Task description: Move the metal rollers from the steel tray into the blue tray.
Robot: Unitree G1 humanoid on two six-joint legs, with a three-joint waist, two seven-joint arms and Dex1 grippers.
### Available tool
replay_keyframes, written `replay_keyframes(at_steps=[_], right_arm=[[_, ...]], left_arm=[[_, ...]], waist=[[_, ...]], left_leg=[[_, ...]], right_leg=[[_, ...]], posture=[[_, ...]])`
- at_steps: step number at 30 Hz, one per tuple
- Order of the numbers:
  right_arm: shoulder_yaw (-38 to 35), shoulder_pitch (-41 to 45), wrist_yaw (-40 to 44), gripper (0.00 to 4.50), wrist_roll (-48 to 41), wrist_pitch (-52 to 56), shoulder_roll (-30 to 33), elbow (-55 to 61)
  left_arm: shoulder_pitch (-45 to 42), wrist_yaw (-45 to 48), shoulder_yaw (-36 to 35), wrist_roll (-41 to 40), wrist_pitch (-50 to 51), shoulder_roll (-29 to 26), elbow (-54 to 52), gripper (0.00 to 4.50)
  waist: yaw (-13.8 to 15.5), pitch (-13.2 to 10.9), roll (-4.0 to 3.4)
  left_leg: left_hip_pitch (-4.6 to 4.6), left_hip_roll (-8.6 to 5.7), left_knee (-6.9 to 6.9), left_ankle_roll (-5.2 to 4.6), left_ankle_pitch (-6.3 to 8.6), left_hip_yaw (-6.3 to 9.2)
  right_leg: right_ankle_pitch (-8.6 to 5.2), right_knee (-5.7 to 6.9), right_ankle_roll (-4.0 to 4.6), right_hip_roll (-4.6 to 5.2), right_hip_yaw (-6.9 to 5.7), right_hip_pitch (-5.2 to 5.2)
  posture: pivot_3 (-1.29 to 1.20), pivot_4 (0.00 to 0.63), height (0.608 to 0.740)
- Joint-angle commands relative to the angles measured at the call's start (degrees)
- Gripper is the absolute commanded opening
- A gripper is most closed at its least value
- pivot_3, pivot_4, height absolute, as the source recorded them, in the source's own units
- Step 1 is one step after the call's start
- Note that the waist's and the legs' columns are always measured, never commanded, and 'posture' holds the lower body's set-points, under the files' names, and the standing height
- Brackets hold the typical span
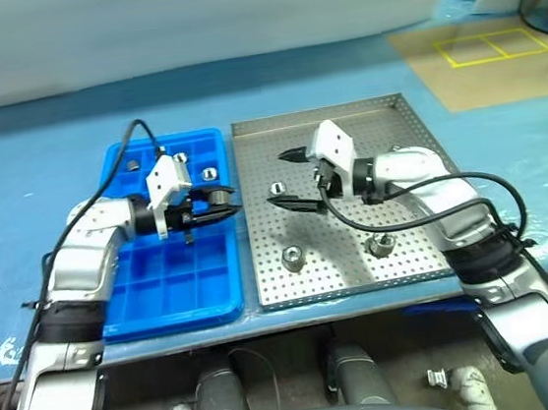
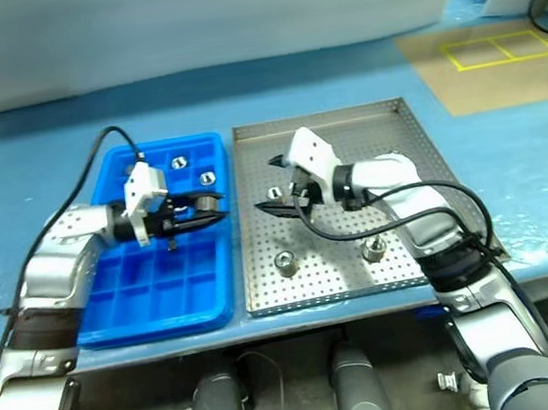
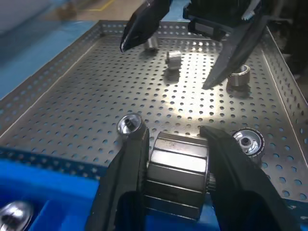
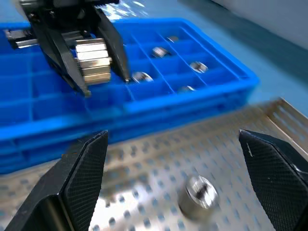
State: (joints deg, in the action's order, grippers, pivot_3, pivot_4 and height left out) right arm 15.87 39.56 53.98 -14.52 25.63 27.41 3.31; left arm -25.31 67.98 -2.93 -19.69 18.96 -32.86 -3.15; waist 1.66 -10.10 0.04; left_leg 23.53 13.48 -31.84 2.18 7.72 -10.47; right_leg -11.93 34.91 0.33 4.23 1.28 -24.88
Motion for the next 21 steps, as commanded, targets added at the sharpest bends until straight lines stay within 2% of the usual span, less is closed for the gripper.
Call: replay_keyframes(at_steps=[1, 4, 8, 11, 16, 21], right_arm=[[2.2, 6.4, 4.4, 4.46, 1.2, -6.7, -3.9, -6.9], [3.8, 9.4, 6.8, 4.46, 2.6, -11.2, -7.7, -12.9], [5.4, 10.2, 9.1, 4.46, 4.0, -14.8, -11.4, -16.5], [5.2, 10.5, 10.0, 4.46, 4.5, -15.7, -12.6, -18.3], [4.7, 10.3, 10.9, 4.46, 5.2, -16.4, -12.2, -19.2], [4.0, 9.9, 11.2, 4.46, 5.4, -15.6, -11.4, -19.4]], left_arm=[[6.9, -4.4, -5.2, -0.7, 0.4, -3.6, -8.9, 1.32], [12.3, -8.5, -7.1, 1.5, -3.4, -4.6, -11.7, 1.32], [14.9, -16.5, -10.3, 2.5, -7.8, -1.5, -10.1, 1.32], [17.2, -19.2, -11.6, 2.5, -10.4, -0.3, -8.6, 1.32], [19.9, -20.1, -13.9, -1.6, -8.0, -1.3, -11.3, 1.32], [26.2, -20.4, -20.0, -4.7, -4.7, -4.1, -12.5, 1.32]], waist=[[0.9, 0.0, 0.01], [2.1, 0.0, 0.04], [4.3, 0.0, 0.05], [4.6, 0.0, 0.08], [4.7, 0.0, 0.11], [4.1, 0.0, 0.13]], left_leg=[[-0.01, 0.01, 0.0, 0.0, 0.0, -0.01], [0.01, 0.01, 0.06, 0.03, -0.01, 0.02], [0.11, 0.06, 0.1, 0.12, -0.07, 0.17], [0.16, 0.04, 0.05, 0.15, -0.09, 0.25], [0.18, 0.08, 0.04, 0.25, -0.15, 0.34], [0.17, 0.09, 0.04, 0.38, -0.23, 0.35]], right_leg=[[0.0, -0.01, 0.0, -0.01, 0.01, -0.02], [0.0, -0.01, 0.0, -0.01, -0.04, -0.03], [-0.02, 0.0, 0.03, -0.01, -0.26, -0.01], [-0.02, 0.02, 0.03, 0.02, -0.32, 0.01], [-0.02, 0.13, 0.03, -0.01, -0.4, -0.03], [-0.08, 0.42, 0.13, -0.05, -0.34, -0.23]], posture=[[0.07, 0.15, 0.74], [0.13, 0.15, 0.74], [0.18, 0.15, 0.74], [0.2, 0.15, 0.74], [0.18, 0.15, 0.74], [0.17, 0.15, 0.74]])
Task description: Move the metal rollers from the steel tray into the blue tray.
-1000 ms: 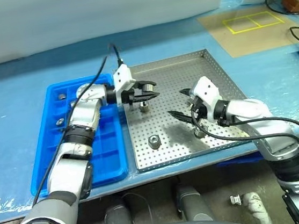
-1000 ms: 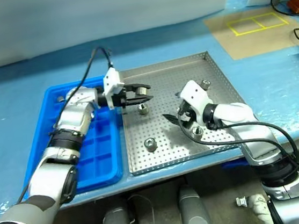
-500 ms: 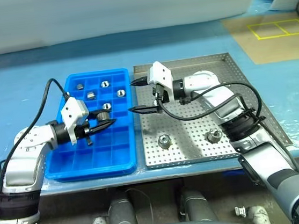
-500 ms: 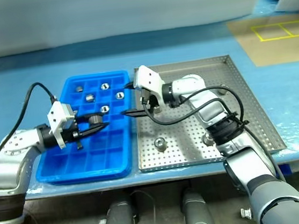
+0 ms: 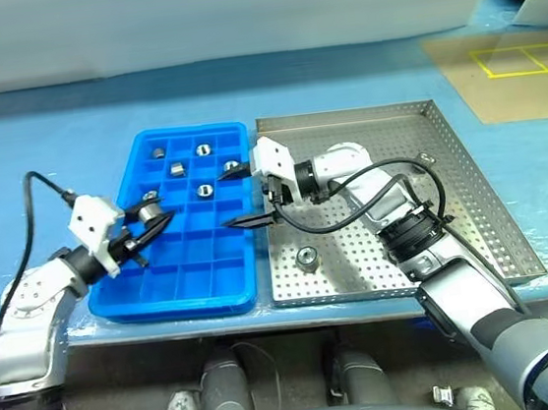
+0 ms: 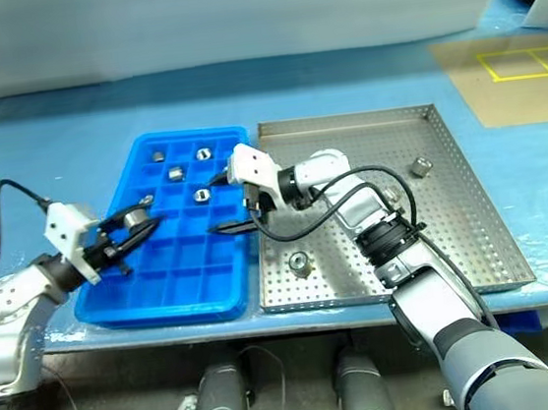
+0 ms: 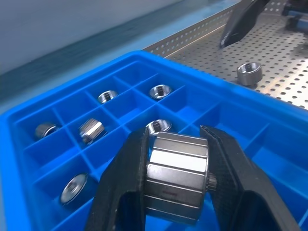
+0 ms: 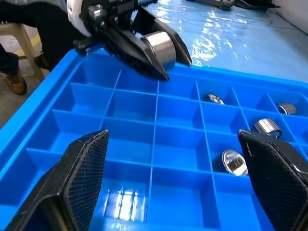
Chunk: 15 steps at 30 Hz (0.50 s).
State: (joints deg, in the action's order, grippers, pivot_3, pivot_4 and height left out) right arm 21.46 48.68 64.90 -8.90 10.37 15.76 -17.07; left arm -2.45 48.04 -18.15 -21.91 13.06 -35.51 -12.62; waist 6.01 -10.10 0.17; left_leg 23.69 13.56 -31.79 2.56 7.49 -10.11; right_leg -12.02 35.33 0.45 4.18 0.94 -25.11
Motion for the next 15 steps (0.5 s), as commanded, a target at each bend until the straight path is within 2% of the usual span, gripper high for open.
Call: replay_keyframes(at_steps=[1, 7, 11, 15], right_arm=[[-1.8, 0.8, 0.4, 4.46, -0.4, 0.0, 0.4, 1.0], [-2.0, 2.3, 2.8, 4.46, -2.3, 1.7, -1.4, -0.8], [-0.8, 3.4, 4.8, 4.46, -2.4, 1.7, -4.6, -1.6], [-0.7, 4.5, 5.4, 4.46, -1.4, 0.8, -7.0, -3.2]], left_arm=[[5.0, -0.5, -5.7, -3.1, 1.9, -1.8, -3.8, 1.32], [14.0, -0.4, -9.4, -4.5, 4.1, -2.9, -6.1, 1.32], [14.8, -1.2, -9.4, -3.2, 2.9, -2.8, -3.8, 1.32], [12.0, -1.9, -8.4, -1.7, 1.2, -2.9, 1.2, 1.32]], waist=[[-0.4, 0.0, 0.0], [0.0, 0.0, 0.05], [0.6, 0.0, 0.06], [1.3, 0.0, 0.06]], left_leg=[[-0.02, 0.01, 0.0, 0.0, 0.0, 0.0], [-0.03, 0.03, 0.09, 0.0, 0.0, 0.0], [-0.03, 0.04, 0.12, 0.0, 0.0, 0.04], [-0.05, 0.04, 0.14, 0.01, 0.0, 0.05]], right_leg=[[-0.01, 0.03, 0.02, -0.01, 0.01, -0.01], [-0.06, 0.03, 0.05, -0.01, 0.01, -0.04], [-0.06, 0.06, 0.05, -0.01, -0.02, -0.04], [-0.06, 0.09, 0.05, -0.01, -0.02, -0.05]], posture=[[0.17, 0.15, 0.74], [0.21, 0.15, 0.74], [0.25, 0.15, 0.74], [0.27, 0.15, 0.74]])
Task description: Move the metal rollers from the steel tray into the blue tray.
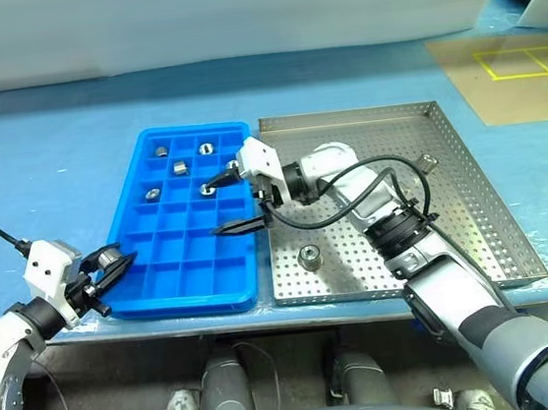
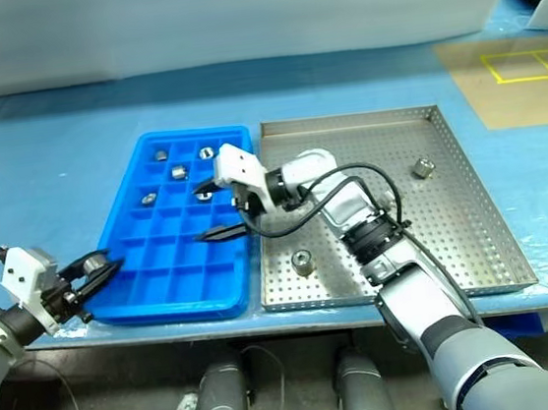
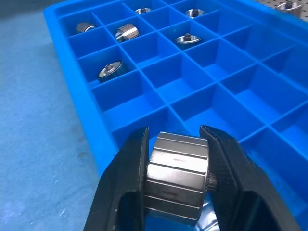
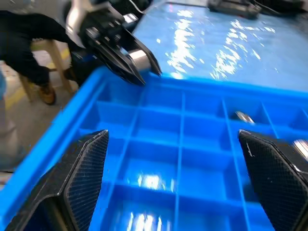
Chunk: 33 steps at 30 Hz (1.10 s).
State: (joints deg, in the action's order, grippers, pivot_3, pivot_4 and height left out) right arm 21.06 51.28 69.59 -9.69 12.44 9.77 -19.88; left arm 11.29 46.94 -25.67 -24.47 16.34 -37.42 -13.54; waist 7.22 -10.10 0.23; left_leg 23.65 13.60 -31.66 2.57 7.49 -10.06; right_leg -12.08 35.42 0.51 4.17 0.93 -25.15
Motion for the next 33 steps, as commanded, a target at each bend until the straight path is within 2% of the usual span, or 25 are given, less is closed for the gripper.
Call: replay_keyframes(at_steps=[1, 6, 12, 21, 23, 26, 33], right_arm=[[-0.4, 2.0, 0.9, 4.46, -0.5, -1.5, -1.2, -0.7], [-0.6, 1.4, 1.0, 4.46, 0.0, -1.3, -0.8, -0.2], [-1.0, -0.3, -0.2, 4.46, 0.6, -0.4, 0.9, 1.7], [-1.0, -1.5, -2.3, 4.46, 0.4, 0.8, 2.2, 4.0], [-1.1, -1.7, -2.8, 4.46, 0.4, 1.0, 2.2, 4.2], [-1.1, -1.9, -3.4, 4.46, 0.3, 1.4, 2.2, 4.5], [-1.7, -2.4, -5.1, 4.46, 0.7, 1.7, 3.3, 5.2]], left_arm=[[-2.3, -0.9, -0.6, 1.1, -2.4, -1.0, 2.7, 1.32], [-7.0, -1.1, 3.6, 1.7, -2.8, 0.1, 4.0, 1.32], [-8.8, 0.0, 6.7, 2.4, -3.7, 0.3, 6.5, 1.32], [-10.1, 2.1, 8.0, 3.2, -5.8, -0.5, 11.2, 1.32], [-10.2, 2.7, 8.2, 2.7, -5.2, -0.5, 10.8, 2.04], [-12.3, 0.2, 7.9, 3.6, -5.7, 0.3, 11.2, 2.85], [-19.1, 1.6, 10.7, 3.8, -6.6, -0.1, 12.3, 2.85]], waist=[[0.2, 0.0, 0.01], [1.2, 0.0, 0.07], [1.2, 0.0, 0.09], [1.1, 0.0, 0.09], [1.0, 0.1, 0.09], [0.8, 0.1, 0.09], [0.4, 0.1, 0.11]], left_leg=[[0.0, 0.0, 0.01, 0.0, 0.0, 0.0], [0.01, -0.04, -0.01, 0.02, -0.01, 0.02], [-0.02, -0.02, -0.01, 0.09, -0.06, 0.02], [-0.18, -0.04, -0.02, 0.15, -0.09, 0.02], [-0.24, -0.05, -0.02, 0.15, -0.09, 0.02], [-0.24, -0.05, -0.02, 0.16, -0.1, 0.02], [-0.19, -0.04, -0.06, 0.25, -0.16, 0.02]], right_leg=[[0.0, 0.0, 0.0, 0.0, -0.01, 0.0], [0.0, 0.0, 0.01, 0.02, -0.02, 0.03], [0.0, 0.1, 0.02, 0.0, -0.01, 0.0], [-0.01, 0.29, 0.03, 0.0, 0.05, 0.04], [-0.01, 0.29, 0.03, 0.0, 0.07, 0.09], [-0.01, 0.29, 0.03, 0.0, 0.08, 0.08], [-0.01, 0.31, 0.04, 0.0, 0.04, 0.08]], posture=[[0.27, 0.15, 0.74], [0.25, 0.15, 0.74], [0.19, 0.15, 0.74], [0.16, 0.15, 0.74], [0.16, 0.15, 0.74], [0.14, 0.15, 0.74], [0.07, 0.15, 0.74]])
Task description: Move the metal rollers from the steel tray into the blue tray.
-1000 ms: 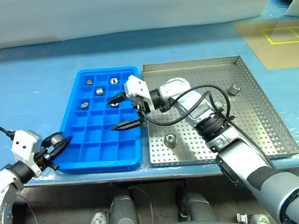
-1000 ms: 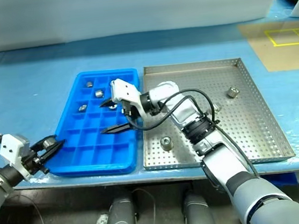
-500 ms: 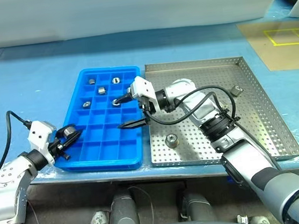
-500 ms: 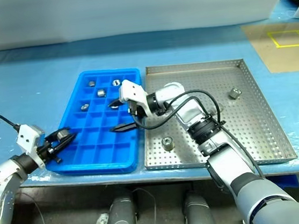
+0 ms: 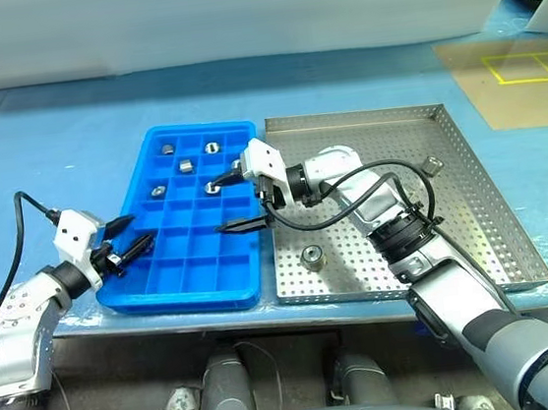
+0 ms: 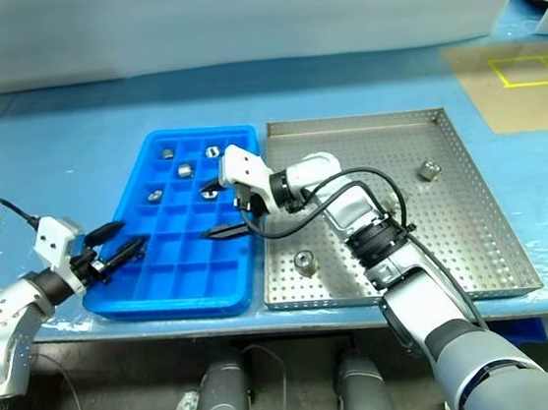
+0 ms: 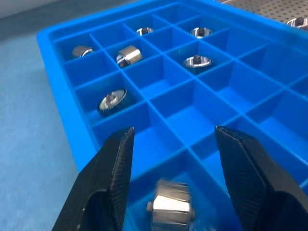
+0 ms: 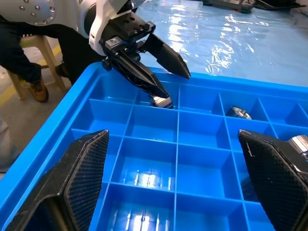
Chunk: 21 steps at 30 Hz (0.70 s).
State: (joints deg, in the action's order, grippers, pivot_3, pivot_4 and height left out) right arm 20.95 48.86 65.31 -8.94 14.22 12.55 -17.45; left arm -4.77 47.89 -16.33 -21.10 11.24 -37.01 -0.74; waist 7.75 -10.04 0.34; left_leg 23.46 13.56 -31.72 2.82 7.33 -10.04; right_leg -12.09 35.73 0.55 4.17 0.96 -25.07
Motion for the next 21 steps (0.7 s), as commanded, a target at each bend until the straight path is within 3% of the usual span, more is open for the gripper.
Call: replay_keyframes(at_steps=[1, 6, 11, 15, 21], right_arm=[[-1.8, -0.2, -1.2, 4.46, -0.1, 0.1, 0.9, 3.2], [-3.7, -1.9, -2.6, 4.46, -1.0, 2.8, 4.4, 7.1], [-6.8, -5.7, -5.0, 4.46, -1.1, 6.7, 10.3, 13.6], [-11.3, -11.7, -9.7, 4.46, -1.5, 12.6, 15.1, 22.5], [-14.7, -19.1, -14.9, 4.46, -2.5, 19.8, 18.1, 33.6]], left_arm=[[-4.8, 1.0, 2.2, -0.2, -0.9, -0.2, -0.9, 2.85], [-15.2, 4.9, 7.9, -2.2, 0.3, 2.2, -0.4, 2.85], [-28.8, 11.7, 14.8, -0.8, -2.7, 7.4, 9.9, 2.85], [-41.8, 15.2, 19.9, 4.8, -12.3, 15.6, 31.0, 2.85], [-53.0, 15.9, 22.5, 12.5, -25.3, 21.8, 57.5, 2.85]], waist=[[-0.1, 0.0, 0.0], [-0.8, 0.0, 0.01], [-1.8, 0.0, 0.03], [-3.4, 0.0, 0.04], [-7.3, 0.0, 0.06]], left_leg=[[0.0, 0.0, -0.01, 0.01, 0.0, 0.0], [0.04, 0.0, -0.18, 0.08, -0.05, 0.0], [0.07, -0.01, -0.47, 0.14, -0.1, -0.01], [0.03, -0.09, -0.55, 0.1, -0.08, -0.03], [-0.01, -0.15, -0.59, -0.09, 0.02, -0.1]], right_leg=[[0.0, 0.01, 0.0, 0.0, 0.0, 0.0], [0.01, 0.06, 0.0, 0.0, 0.0, 0.02], [0.03, 0.11, -0.03, 0.0, 0.05, 0.12], [0.06, 0.08, -0.08, 0.01, 0.2, 0.18], [0.17, -0.05, -0.26, -0.02, 0.4, 0.23]], posture=[[0.06, 0.15, 0.74], [-0.06, 0.15, 0.74], [-0.17, 0.15, 0.74], [-0.32, 0.15, 0.74], [-0.47, 0.15, 0.74]])
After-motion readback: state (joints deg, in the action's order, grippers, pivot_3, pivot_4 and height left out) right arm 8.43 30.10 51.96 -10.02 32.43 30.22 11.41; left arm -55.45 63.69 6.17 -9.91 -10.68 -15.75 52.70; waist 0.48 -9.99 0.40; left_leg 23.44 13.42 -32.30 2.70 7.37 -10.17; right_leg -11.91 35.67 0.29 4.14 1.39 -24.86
